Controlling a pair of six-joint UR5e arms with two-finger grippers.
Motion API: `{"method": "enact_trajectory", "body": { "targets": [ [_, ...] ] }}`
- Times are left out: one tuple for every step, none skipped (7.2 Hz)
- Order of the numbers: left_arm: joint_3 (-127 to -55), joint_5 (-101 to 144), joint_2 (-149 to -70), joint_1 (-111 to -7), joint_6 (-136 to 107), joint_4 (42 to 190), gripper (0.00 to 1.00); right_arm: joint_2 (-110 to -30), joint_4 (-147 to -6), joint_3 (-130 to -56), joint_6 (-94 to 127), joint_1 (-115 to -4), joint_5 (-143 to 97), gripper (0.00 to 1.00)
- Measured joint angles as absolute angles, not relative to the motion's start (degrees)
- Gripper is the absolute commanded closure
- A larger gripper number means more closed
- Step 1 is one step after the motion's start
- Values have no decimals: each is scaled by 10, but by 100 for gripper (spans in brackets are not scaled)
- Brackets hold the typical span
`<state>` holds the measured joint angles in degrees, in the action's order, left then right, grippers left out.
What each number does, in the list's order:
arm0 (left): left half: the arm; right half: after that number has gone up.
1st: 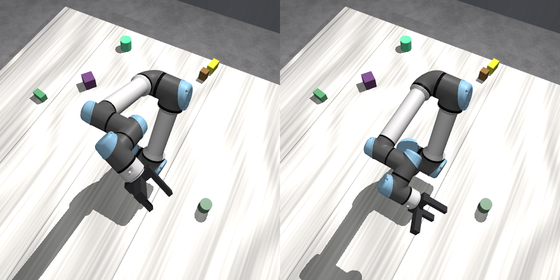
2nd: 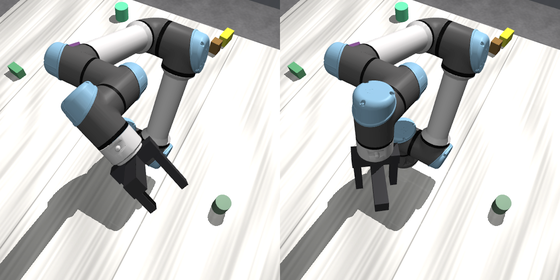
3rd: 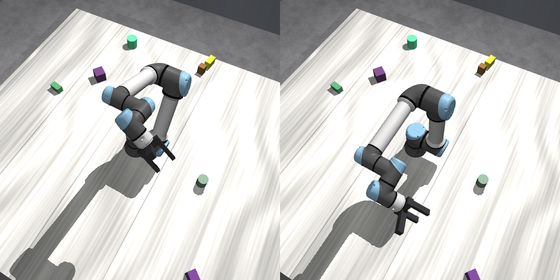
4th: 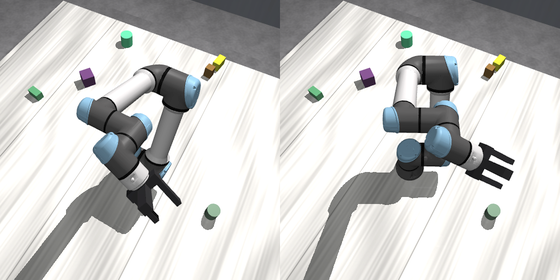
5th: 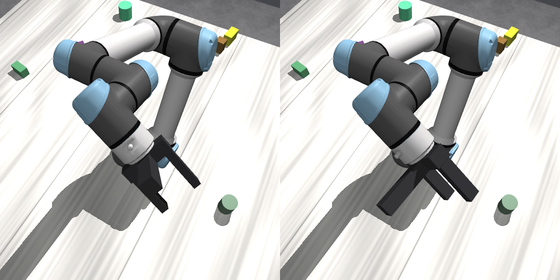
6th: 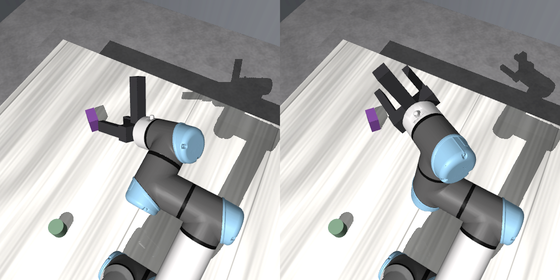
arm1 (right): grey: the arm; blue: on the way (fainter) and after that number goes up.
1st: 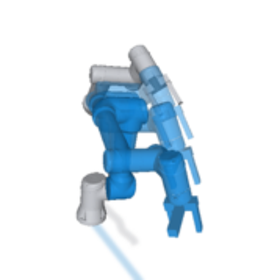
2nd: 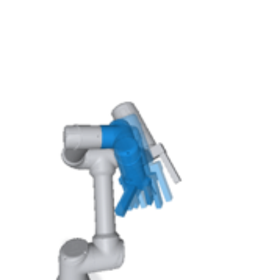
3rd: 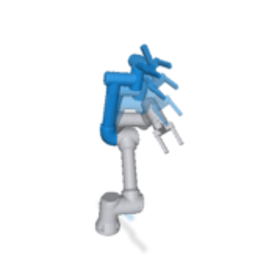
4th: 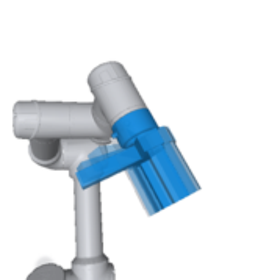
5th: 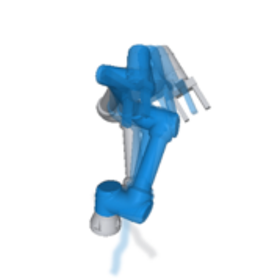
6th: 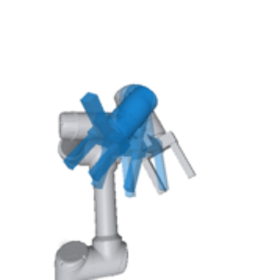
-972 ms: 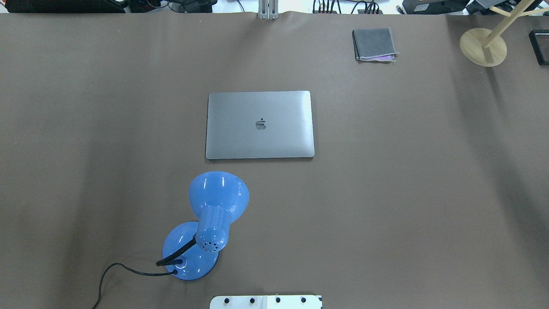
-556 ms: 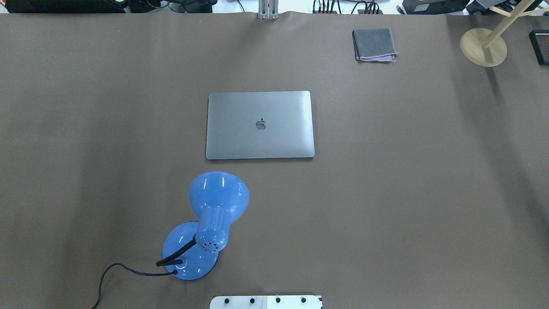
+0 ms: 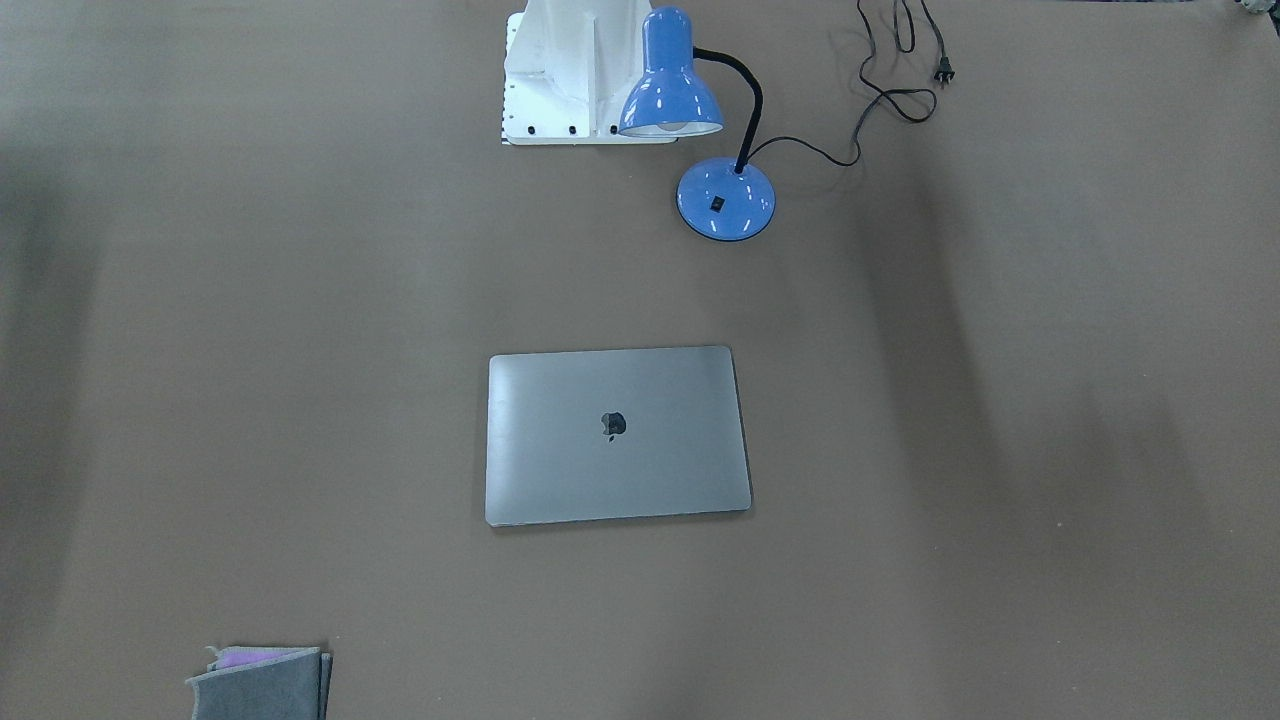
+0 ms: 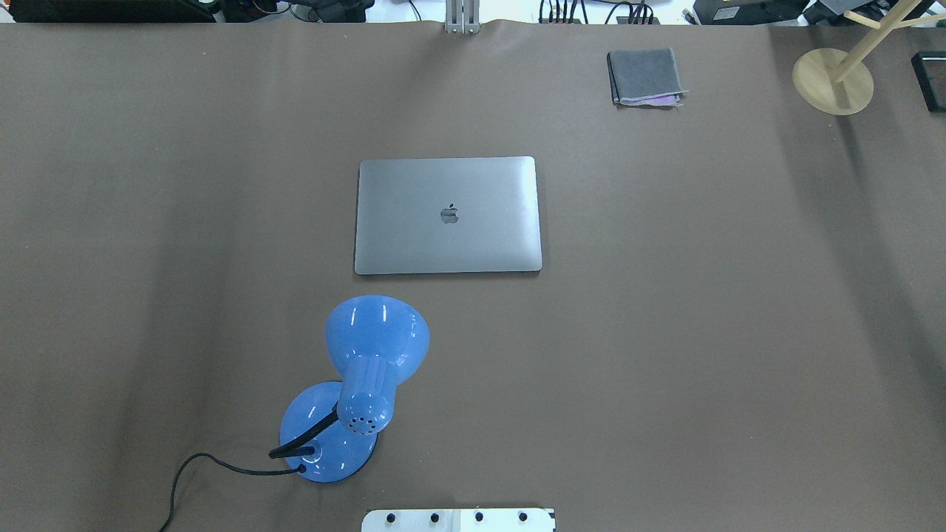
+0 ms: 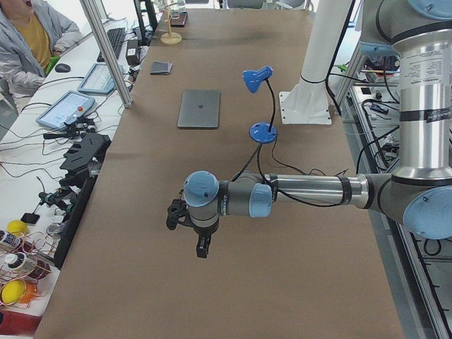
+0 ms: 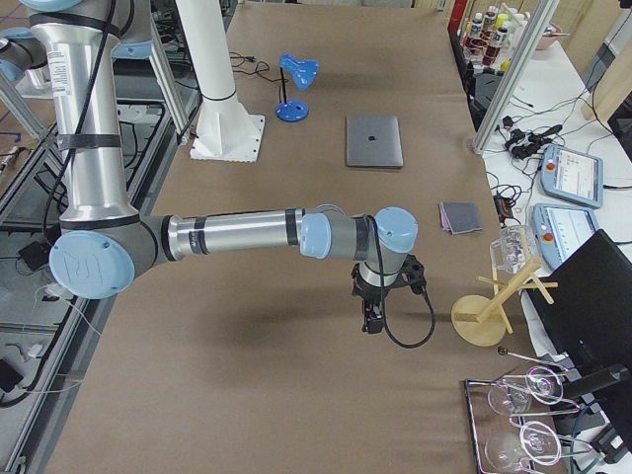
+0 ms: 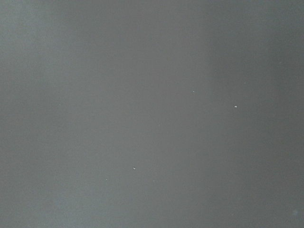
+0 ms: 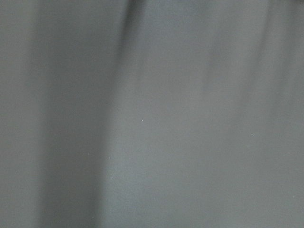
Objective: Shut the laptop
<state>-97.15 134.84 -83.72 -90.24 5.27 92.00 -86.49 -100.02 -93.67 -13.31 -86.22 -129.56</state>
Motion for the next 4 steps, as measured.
{"method": "enact_trajectory", "body": {
  "targets": [
    [-977, 1346, -838, -903, 53, 920, 2, -866, -1000, -937, -133, -862, -1296, 0],
    [-979, 1346, -838, -903, 53, 921, 2, -866, -1000, -937, -132, -862, -1297, 0],
    [-981, 1347, -837, -903, 54, 921, 2, -867, -1000, -938, -131, -862, -1297, 0],
    [-981, 1349, -836, -903, 54, 922, 2, -869, -1000, -939, -131, -862, -1297, 0]
  ]
}}
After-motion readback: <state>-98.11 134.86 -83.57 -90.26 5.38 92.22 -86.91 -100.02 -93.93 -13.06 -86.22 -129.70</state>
